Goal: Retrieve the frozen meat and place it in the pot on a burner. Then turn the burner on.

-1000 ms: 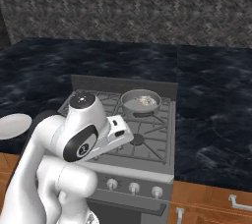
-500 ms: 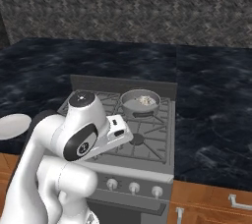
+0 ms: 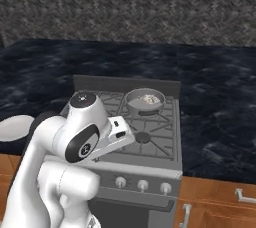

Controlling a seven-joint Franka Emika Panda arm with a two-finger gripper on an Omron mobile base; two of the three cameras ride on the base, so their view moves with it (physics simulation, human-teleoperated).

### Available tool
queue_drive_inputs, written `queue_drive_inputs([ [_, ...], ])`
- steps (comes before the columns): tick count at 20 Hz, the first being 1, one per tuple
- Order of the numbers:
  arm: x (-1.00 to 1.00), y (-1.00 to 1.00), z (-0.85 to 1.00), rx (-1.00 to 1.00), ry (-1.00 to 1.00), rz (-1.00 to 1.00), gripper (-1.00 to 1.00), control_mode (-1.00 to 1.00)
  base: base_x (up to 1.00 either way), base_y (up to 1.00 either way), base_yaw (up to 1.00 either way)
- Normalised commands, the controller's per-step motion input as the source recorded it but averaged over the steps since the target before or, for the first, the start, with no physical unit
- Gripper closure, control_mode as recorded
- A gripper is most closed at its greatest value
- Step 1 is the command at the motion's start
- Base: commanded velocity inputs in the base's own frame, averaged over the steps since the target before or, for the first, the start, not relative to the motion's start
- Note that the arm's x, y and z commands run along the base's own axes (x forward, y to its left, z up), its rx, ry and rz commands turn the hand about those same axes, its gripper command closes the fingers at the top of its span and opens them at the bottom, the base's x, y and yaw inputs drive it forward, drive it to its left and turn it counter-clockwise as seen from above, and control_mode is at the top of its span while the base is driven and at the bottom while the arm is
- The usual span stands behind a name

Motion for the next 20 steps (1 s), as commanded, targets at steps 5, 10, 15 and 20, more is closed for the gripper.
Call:
queue_drive_inputs([
  [5,0.00,0.00,0.00,0.00,0.00,0.00,-1.00,1.00,-0.35,0.40,-0.09],
  [10,0.00,0.00,0.00,0.00,0.00,0.00,-1.00,1.00,-0.29,0.07,-0.14],
  [15,0.00,0.00,0.00,0.00,0.00,0.00,-1.00,1.00,-0.36,0.04,-0.16],
  [20,0.00,0.00,0.00,0.00,0.00,0.00,-1.00,1.00,-0.34,0.11,-0.15],
])
